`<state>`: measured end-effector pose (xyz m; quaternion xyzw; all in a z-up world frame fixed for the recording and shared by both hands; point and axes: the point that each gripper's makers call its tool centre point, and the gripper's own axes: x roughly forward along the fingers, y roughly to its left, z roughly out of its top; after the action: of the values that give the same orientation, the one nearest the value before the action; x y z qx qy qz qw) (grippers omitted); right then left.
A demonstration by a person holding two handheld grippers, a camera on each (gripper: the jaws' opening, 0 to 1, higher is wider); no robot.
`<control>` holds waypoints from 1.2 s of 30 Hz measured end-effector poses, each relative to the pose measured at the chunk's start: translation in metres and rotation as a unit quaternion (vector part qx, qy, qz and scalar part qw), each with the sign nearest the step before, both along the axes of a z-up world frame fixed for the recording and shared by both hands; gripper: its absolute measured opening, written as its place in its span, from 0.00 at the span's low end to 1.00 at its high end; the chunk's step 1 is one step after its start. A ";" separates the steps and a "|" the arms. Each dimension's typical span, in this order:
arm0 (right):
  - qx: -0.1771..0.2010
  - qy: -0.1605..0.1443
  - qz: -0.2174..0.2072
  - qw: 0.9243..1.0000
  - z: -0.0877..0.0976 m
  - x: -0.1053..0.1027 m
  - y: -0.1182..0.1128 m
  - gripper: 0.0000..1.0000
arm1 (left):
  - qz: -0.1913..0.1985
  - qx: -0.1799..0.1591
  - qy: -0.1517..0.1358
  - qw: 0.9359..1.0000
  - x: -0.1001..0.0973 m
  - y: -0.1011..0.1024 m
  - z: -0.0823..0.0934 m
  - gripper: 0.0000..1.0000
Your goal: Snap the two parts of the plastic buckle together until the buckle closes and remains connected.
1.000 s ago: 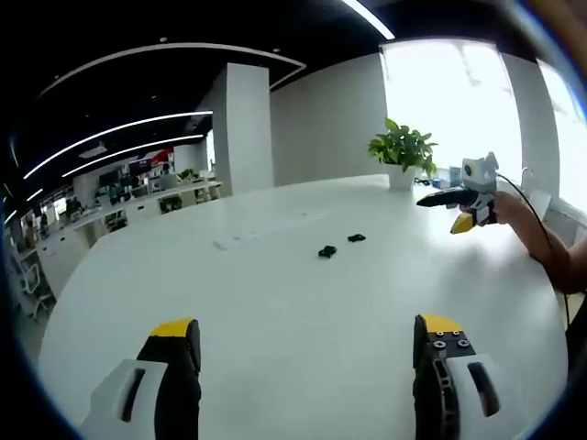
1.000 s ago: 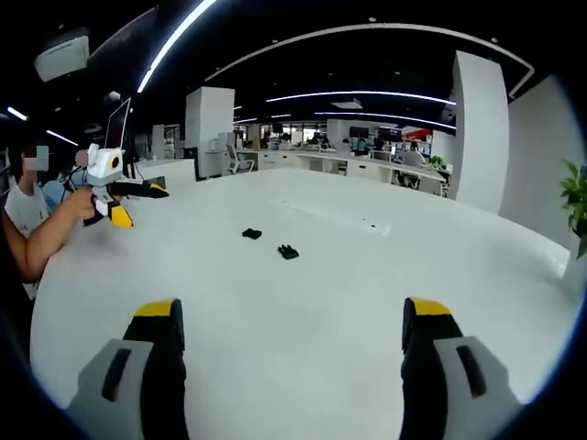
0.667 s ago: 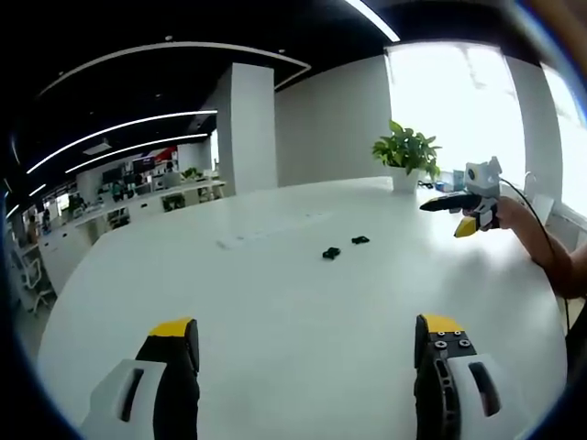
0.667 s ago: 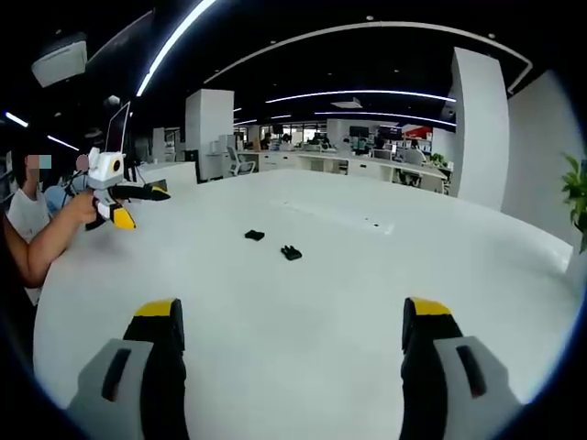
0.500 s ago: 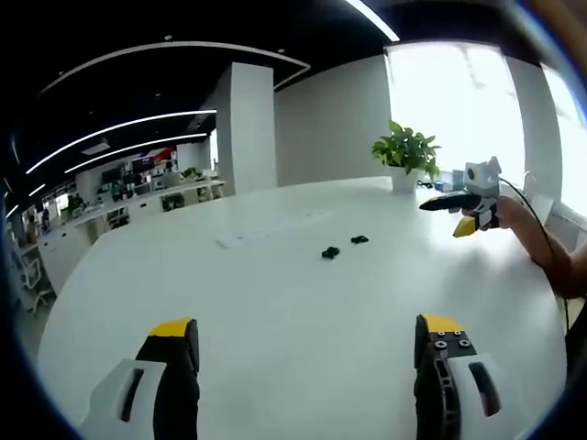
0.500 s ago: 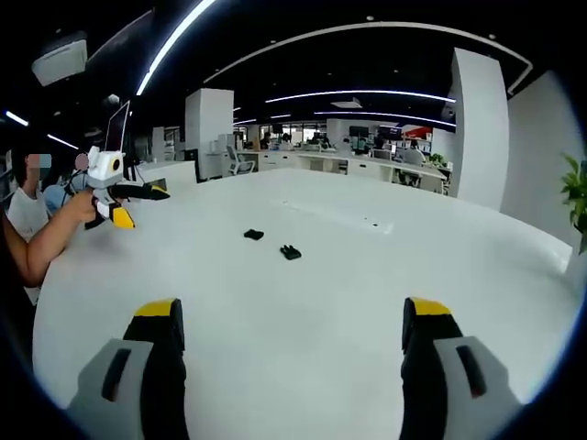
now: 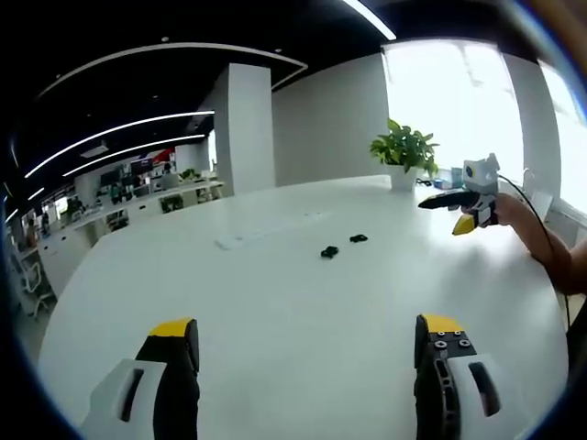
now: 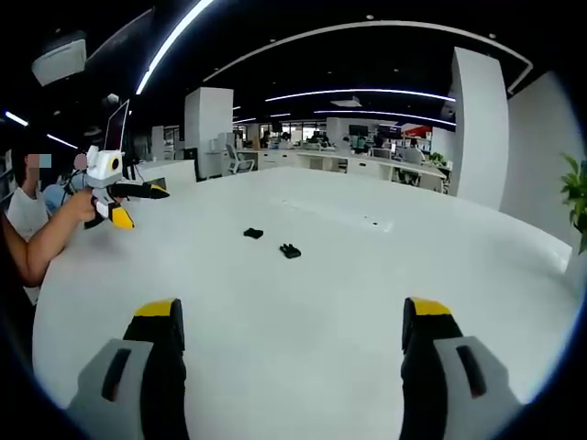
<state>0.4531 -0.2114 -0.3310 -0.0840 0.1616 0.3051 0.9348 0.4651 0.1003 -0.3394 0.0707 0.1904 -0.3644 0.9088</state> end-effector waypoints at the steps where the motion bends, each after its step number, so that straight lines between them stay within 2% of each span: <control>1: 0.000 0.001 0.000 1.000 0.000 0.000 0.000 1.00 | 0.000 0.000 0.000 1.000 0.000 0.000 0.000 0.99; 28: -0.003 0.000 -0.002 1.000 -0.001 0.002 -0.002 1.00 | 0.001 0.009 -0.004 1.000 0.003 0.003 -0.001 0.99; 36: -0.002 0.004 -0.002 1.000 -0.004 0.003 -0.002 0.99 | -0.007 -0.010 0.002 1.000 0.000 -0.002 0.002 0.99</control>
<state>0.4557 -0.2135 -0.3349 -0.0843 0.1659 0.3035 0.9345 0.4652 0.0983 -0.3372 0.0620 0.1881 -0.3725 0.9066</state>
